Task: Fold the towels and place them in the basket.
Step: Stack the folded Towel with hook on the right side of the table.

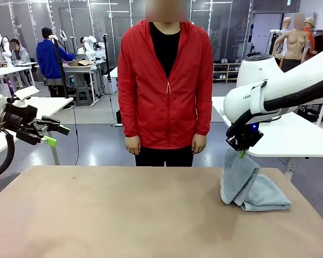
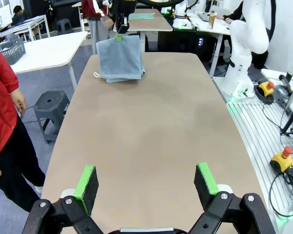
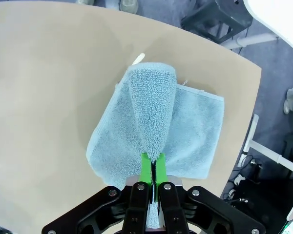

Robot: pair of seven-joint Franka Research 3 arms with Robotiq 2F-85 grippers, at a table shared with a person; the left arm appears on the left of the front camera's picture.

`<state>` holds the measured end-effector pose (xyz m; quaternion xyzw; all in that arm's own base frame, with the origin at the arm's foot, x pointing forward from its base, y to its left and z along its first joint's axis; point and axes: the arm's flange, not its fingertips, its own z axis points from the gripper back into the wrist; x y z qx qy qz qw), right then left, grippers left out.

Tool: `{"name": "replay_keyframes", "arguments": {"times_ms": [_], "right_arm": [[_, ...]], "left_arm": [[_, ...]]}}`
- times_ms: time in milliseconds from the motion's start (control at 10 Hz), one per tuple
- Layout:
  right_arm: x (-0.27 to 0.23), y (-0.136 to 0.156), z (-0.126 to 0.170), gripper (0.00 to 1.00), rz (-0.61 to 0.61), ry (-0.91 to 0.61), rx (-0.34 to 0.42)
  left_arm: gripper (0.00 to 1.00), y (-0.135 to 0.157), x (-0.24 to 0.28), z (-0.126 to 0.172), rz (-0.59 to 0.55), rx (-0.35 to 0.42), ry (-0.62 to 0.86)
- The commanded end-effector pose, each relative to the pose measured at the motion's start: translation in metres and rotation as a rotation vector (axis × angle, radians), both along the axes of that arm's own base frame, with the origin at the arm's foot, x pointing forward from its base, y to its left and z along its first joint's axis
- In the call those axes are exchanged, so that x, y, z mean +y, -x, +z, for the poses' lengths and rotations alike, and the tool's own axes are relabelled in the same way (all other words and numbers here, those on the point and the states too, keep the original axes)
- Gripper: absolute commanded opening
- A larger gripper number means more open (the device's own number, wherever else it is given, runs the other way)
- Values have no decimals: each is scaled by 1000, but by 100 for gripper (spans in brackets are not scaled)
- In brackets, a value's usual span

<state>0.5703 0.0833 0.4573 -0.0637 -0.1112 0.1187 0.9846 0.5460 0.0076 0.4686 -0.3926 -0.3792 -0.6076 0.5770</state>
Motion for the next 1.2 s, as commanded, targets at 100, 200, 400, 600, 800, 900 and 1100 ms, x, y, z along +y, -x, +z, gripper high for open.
{"name": "replay_keyframes", "arguments": {"times_ms": [100,200,400,600,800,900,1100], "right_arm": [[-46,-17,-12,4,44,-22,-3],[-61,-20,-17,4,58,-42,6],[-87,-25,-30,4,117,-87,20],[-111,-27,-50,4,108,-134,44],[-134,-30,-76,4,65,-178,70],[-146,-30,-88,4,60,-206,77],[-167,-30,-100,4,79,-241,70]], "left_arm": [[100,2,0,2,2,-1,4],[100,2,0,2,2,-1,4],[100,2,0,2,2,-1,4],[100,2,0,2,2,-1,4],[100,2,0,2,2,-1,4],[100,2,0,2,2,-1,4],[100,2,0,2,2,-1,4]]}}
